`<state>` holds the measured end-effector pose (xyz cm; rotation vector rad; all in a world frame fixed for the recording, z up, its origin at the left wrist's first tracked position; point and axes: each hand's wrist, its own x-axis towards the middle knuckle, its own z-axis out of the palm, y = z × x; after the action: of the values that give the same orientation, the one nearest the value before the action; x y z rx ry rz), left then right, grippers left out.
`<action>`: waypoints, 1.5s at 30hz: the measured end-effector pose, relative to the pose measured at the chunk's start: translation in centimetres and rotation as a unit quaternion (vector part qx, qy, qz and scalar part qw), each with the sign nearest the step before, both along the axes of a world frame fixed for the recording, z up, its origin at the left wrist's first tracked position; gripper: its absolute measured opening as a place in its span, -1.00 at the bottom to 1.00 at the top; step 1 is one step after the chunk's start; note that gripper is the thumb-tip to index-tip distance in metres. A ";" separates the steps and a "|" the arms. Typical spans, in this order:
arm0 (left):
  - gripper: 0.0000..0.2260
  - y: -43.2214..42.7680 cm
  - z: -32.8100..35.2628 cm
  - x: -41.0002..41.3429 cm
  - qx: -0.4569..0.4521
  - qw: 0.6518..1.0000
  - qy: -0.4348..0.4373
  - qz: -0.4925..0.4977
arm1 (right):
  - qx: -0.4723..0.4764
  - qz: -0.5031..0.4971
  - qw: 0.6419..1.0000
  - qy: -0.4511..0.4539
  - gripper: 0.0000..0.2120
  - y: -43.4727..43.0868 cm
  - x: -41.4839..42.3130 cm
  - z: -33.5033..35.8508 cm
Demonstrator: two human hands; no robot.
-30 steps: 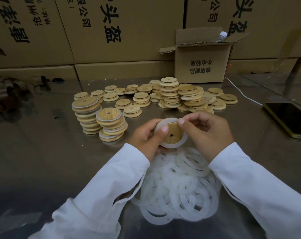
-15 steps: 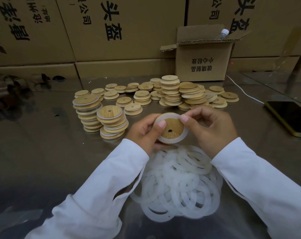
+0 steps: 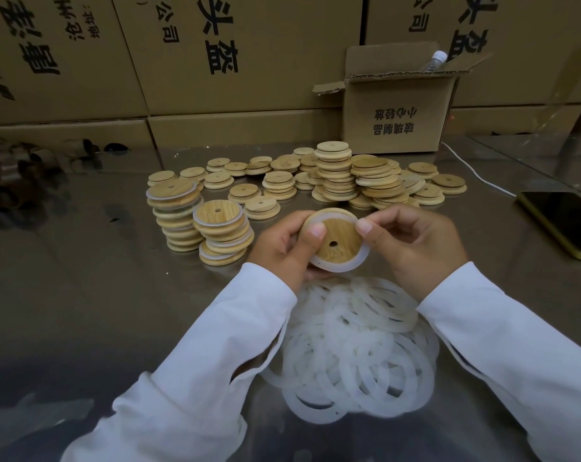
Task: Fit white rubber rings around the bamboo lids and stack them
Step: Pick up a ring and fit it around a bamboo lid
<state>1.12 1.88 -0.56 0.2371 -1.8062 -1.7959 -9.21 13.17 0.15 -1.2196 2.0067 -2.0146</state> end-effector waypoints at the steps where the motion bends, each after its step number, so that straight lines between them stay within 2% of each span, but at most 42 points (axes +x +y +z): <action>1: -0.84 0.1 -0.1 0.0 0.001 1.000 0.001 -0.001 | -0.013 0.005 1.000 -0.012 -0.86 0.0 0.1 0.0; 4: -0.85 0.4 -0.4 -0.3 0.027 1.000 -0.002 0.009 | -0.038 0.003 0.999 -0.028 -0.88 0.0 0.4 -0.2; 7: -0.85 0.4 -0.4 -0.6 0.091 0.996 0.001 0.016 | -0.028 -0.032 0.999 -0.018 -0.83 -0.3 0.7 -0.8; 10: -0.84 0.4 -0.3 -0.7 0.150 0.989 0.004 0.010 | -0.026 -0.065 0.997 -0.011 -0.91 -0.6 1.0 -1.3; 12: -0.84 0.3 -0.3 -0.7 0.171 0.985 0.004 0.001 | -0.026 -0.084 0.996 -0.007 -0.88 -0.6 0.9 -1.3; 18: -0.89 -0.1 -0.7 -0.6 0.098 0.995 -0.031 0.003 | 0.003 -0.102 0.995 -0.007 -0.86 -0.3 0.4 -1.1; 22: -0.89 -0.2 -0.7 -0.6 0.034 0.998 -0.051 0.024 | 0.049 -0.099 0.989 0.096 -0.88 -0.1 0.7 -1.1; 24: -0.90 -0.2 -0.8 -0.5 0.003 0.998 -0.048 0.035 | 0.056 -0.095 0.987 0.116 -0.87 -0.1 0.8 -1.1; 31: -0.91 -0.5 -0.9 -0.5 -0.038 0.997 -0.039 0.048 | 0.063 -0.092 0.992 0.060 -0.91 -0.1 0.6 -1.1; 38: -0.90 -0.6 -0.8 -0.6 0.027 0.999 -0.024 0.029 | 0.069 -0.088 0.993 0.034 -0.91 0.1 0.5 -0.5; 45: -0.89 -0.8 -0.9 -0.9 0.162 0.987 0.003 0.007 | 0.075 -0.094 0.992 0.028 -0.90 0.1 0.7 0.0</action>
<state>0.22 1.03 -1.46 0.3670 -1.4961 -2.0711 -8.49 13.27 0.12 -1.1056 2.3322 -1.8812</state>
